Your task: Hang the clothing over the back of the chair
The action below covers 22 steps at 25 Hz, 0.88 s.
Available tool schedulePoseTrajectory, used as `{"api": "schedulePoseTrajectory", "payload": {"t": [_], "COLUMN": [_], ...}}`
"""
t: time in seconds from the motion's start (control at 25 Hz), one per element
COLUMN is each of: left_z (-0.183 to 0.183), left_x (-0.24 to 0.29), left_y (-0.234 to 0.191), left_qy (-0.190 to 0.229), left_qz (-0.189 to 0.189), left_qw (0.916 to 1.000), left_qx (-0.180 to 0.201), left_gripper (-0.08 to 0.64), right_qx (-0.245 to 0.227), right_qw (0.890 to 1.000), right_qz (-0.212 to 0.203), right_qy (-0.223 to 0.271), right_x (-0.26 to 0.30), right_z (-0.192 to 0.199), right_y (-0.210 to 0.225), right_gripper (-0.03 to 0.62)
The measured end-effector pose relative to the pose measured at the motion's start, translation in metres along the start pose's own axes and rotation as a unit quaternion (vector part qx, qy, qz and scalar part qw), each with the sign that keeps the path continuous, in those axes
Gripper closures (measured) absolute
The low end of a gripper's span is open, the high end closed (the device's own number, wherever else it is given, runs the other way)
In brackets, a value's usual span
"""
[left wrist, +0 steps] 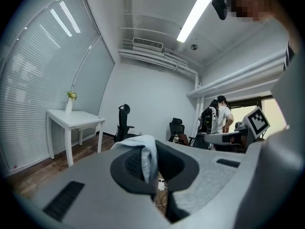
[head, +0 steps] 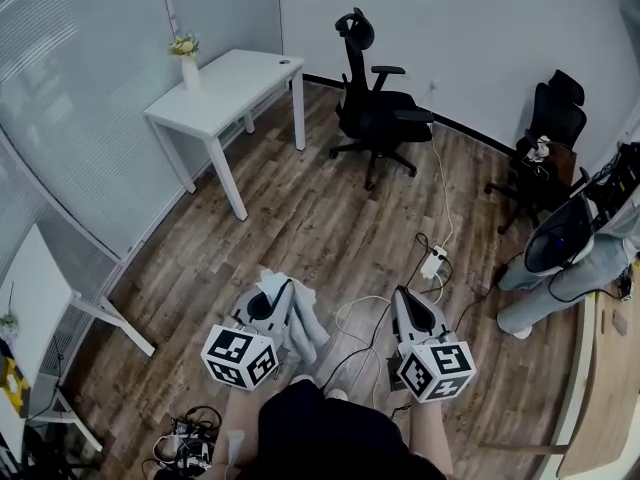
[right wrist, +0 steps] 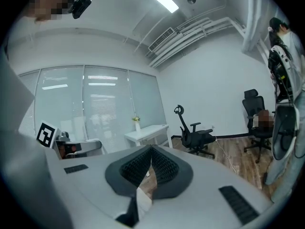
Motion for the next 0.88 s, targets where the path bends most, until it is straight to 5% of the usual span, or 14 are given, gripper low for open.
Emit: {"api": "schedulePoseTrajectory", "payload": {"t": [0.4,0.88], "left_z": [0.013,0.008], "left_x": [-0.003,0.041], "left_y": [0.02,-0.019], "left_qy": [0.002,-0.007], "left_qz": [-0.02,-0.029], "left_qw": [0.9998,0.9995], "left_qx": [-0.008,-0.009], "left_gripper": [0.543,0.543], "right_qx": [0.006,0.01], "right_qw": [1.0,0.999], "right_qz": [-0.016,-0.029], "right_qy": [-0.011,-0.02], "right_x": [-0.013,0.05], "right_z": [0.014,0.009], "right_y": [0.018,0.031], "right_gripper": [0.563,0.563]}}
Point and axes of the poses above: the fingertips, and each gripper's own axes: x forward along the fingers, y to its right, z out of its underside, the point moved 3 cm from there along -x, backward along the fingers, and after that the axes turned 3 degrees about z, right-handed, at the moved point
